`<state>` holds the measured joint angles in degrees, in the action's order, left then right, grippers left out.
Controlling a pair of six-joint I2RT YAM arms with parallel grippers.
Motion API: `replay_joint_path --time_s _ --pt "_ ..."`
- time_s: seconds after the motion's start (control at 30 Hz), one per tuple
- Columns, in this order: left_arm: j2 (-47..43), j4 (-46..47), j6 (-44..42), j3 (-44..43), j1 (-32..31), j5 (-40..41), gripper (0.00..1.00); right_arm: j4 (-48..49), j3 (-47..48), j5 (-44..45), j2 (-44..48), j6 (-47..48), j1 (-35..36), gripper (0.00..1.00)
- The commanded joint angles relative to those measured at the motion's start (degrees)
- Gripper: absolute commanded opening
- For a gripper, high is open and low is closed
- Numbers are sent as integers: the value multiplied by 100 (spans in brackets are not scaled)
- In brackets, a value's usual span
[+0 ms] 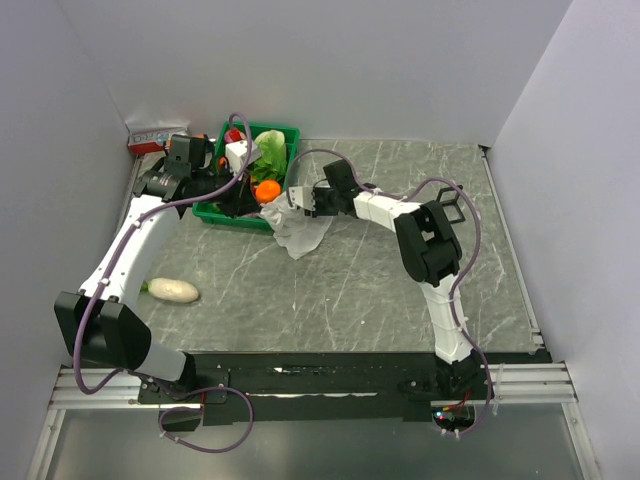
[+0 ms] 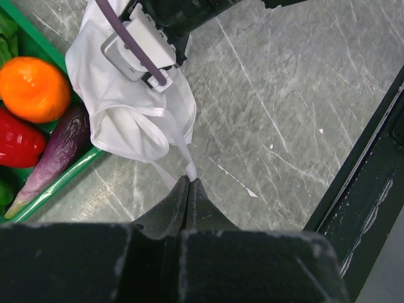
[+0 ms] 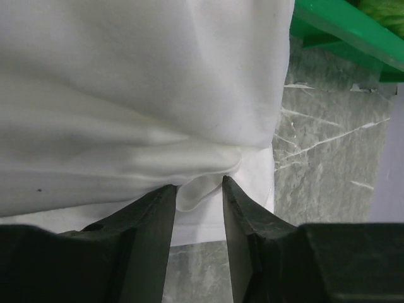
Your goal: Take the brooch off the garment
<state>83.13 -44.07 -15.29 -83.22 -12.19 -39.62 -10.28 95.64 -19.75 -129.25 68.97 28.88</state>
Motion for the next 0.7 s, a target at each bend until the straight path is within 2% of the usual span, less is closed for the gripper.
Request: replay_joint_path --time_s 0.0,0.17,0.27,0.43,0.67 --pt "1 48 79 -238 32 -2 1 114 175 129 -22 204 30 34" --pt "54 136 79 -265 164 -73 1 273 -167 357 426 178 -84 12" --pt "185 232 -9 -414 173 -20 1 202 -299 507 909 38 -259 5" --pt "528 776 105 -914 173 111 1 -69 -397 683 1972 -15 -629 0" --pt "1196 1374 518 -1986 137 59 1 -615 -308 788 3316 -103 -1043 0"
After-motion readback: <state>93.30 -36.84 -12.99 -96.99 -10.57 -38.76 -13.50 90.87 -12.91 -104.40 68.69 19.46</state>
